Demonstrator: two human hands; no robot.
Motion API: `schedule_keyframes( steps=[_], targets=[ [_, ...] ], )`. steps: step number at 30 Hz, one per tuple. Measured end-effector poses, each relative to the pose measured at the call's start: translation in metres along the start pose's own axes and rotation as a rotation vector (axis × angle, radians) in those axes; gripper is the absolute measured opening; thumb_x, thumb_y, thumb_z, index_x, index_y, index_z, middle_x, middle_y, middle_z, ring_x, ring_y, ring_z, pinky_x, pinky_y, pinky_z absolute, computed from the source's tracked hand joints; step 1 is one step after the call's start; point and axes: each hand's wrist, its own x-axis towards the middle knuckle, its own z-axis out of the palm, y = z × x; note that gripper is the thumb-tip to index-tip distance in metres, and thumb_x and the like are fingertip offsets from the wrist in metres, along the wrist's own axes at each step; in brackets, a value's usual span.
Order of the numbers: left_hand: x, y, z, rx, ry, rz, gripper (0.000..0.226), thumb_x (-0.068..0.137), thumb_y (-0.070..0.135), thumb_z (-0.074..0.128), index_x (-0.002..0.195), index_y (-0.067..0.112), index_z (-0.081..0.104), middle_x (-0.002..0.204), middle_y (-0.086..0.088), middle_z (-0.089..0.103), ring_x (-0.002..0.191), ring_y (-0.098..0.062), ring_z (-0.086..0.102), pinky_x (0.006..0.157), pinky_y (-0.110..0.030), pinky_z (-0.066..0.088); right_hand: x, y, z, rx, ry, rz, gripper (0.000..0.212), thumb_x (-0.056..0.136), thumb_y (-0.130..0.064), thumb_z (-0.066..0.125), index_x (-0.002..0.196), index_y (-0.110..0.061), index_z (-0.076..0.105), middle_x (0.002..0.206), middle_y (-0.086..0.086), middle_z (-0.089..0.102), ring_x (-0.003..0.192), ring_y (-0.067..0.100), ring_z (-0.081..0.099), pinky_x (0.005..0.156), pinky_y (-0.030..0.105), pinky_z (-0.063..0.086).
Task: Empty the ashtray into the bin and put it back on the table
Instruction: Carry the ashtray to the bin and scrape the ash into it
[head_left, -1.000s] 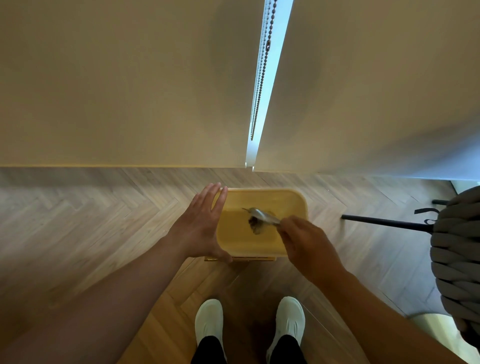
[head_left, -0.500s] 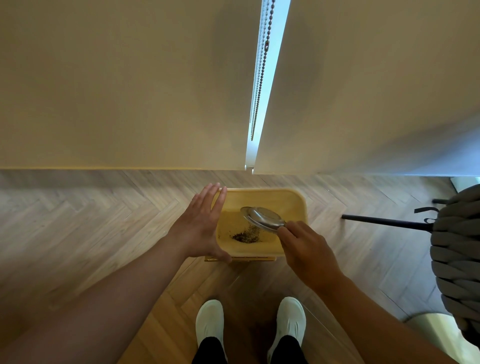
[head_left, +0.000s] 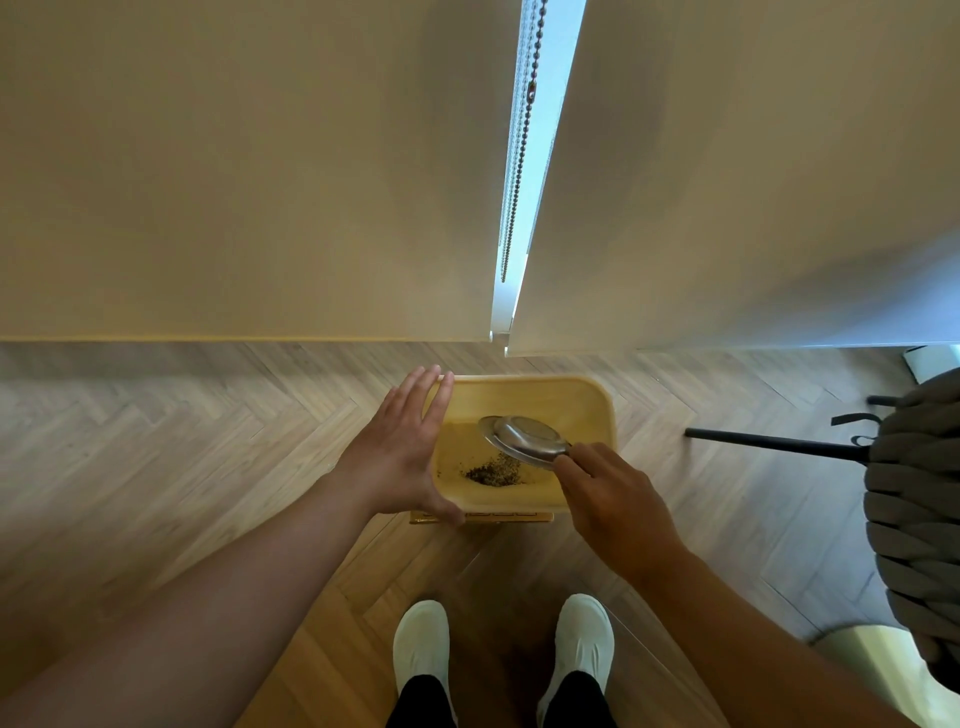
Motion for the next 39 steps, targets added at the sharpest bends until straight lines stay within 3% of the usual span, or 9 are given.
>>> schedule_keyframes(
  steps=[4,8,13,20,24,32,36,39],
  targets=[
    [0.001,-0.001,0.0,0.0,0.001,-0.004,0.159,0.042,0.085,0.074,0.156,0.022,-0.018,0.166,-0.003,-0.015,0.154,-0.023,-0.015,0.127,-0.041,0.004,0.002,-0.001,-0.002,0.041,0.021,0.028,0.021,0.074,0.001,0.078,0.09,-0.006,0.066,0.081,0.01,0.066,0.067,0.02,0.059,0.047,0.026,0.048],
    [0.0,0.0,0.001,0.001,0.008,-0.013,0.16,0.041,0.084,0.076,0.156,0.022,-0.018,0.167,-0.004,-0.015,0.154,-0.023,-0.015,0.126,-0.039,0.002,0.011,0.001,-0.01,0.331,0.088,0.243,0.009,0.084,0.002,0.069,0.082,-0.005,0.063,0.074,0.008,0.063,0.059,0.02,0.058,0.051,0.036,0.054],
    [0.001,0.002,-0.002,-0.038,0.011,-0.03,0.159,0.042,0.082,0.077,0.157,0.021,-0.014,0.167,-0.002,-0.013,0.155,-0.022,-0.013,0.124,-0.036,-0.001,0.02,0.013,-0.019,0.628,0.11,0.564,0.012,0.084,-0.005,0.071,0.08,-0.014,0.064,0.073,-0.003,0.068,0.07,0.01,0.067,0.063,0.017,0.056],
    [0.005,0.011,-0.011,-0.075,0.079,0.006,0.143,0.053,0.081,0.073,0.159,0.017,0.0,0.168,-0.002,-0.003,0.155,-0.021,-0.008,0.126,-0.038,0.001,0.028,0.026,-0.021,0.931,0.027,0.817,0.013,0.085,-0.004,0.07,0.083,-0.016,0.067,0.08,0.009,0.068,0.073,0.016,0.072,0.055,0.025,0.06],
    [0.008,0.023,-0.013,-0.075,0.112,0.077,0.135,0.059,0.078,0.073,0.159,0.017,0.006,0.168,-0.002,0.006,0.156,-0.02,-0.003,0.125,-0.037,0.002,0.031,0.024,-0.019,1.072,-0.02,0.865,0.009,0.086,-0.007,0.069,0.087,-0.015,0.069,0.082,0.01,0.071,0.07,0.022,0.074,0.056,0.029,0.061],
    [0.008,0.026,-0.014,-0.201,0.153,0.1,0.126,0.056,0.071,0.081,0.154,0.017,0.024,0.158,-0.003,0.033,0.15,-0.021,0.024,0.123,-0.039,0.02,0.033,0.023,-0.021,1.257,-0.086,0.9,0.011,0.084,-0.008,0.07,0.095,-0.007,0.068,0.088,0.018,0.073,0.074,0.03,0.075,0.059,0.036,0.062],
    [0.006,0.024,-0.016,-0.191,0.162,0.115,0.124,0.056,0.074,0.078,0.153,0.017,0.028,0.157,-0.003,0.037,0.149,-0.021,0.027,0.121,-0.036,0.02,0.036,0.021,-0.019,1.183,-0.09,0.864,0.035,0.086,-0.006,0.068,0.117,-0.022,0.061,0.082,0.013,0.073,0.071,0.026,0.075,0.056,0.034,0.061],
    [0.006,0.024,-0.018,-0.181,0.153,0.124,0.123,0.057,0.077,0.075,0.154,0.018,0.029,0.157,-0.001,0.037,0.15,-0.02,0.027,0.124,-0.039,0.023,0.037,0.02,-0.017,1.064,-0.14,0.724,0.054,0.09,-0.005,0.064,0.133,-0.034,0.049,0.079,0.011,0.069,0.071,0.023,0.074,0.057,0.032,0.062]
  ],
)
